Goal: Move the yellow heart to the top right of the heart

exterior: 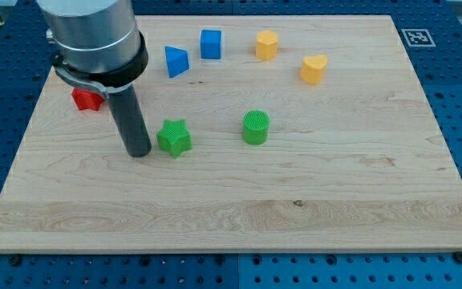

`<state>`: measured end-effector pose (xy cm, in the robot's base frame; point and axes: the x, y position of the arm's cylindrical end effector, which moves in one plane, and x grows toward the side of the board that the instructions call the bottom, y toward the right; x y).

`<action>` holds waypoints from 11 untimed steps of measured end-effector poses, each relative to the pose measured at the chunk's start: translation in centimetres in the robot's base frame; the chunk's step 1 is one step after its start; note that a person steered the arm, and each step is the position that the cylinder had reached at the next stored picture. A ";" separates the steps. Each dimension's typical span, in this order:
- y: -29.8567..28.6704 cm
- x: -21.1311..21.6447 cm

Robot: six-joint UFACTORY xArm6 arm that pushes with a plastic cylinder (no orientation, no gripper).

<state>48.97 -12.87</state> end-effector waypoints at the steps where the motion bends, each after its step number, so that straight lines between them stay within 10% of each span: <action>1: 2.3 -5.0; 5: 29.3 -5.4; 8: 31.9 -16.1; 11: 28.5 -16.9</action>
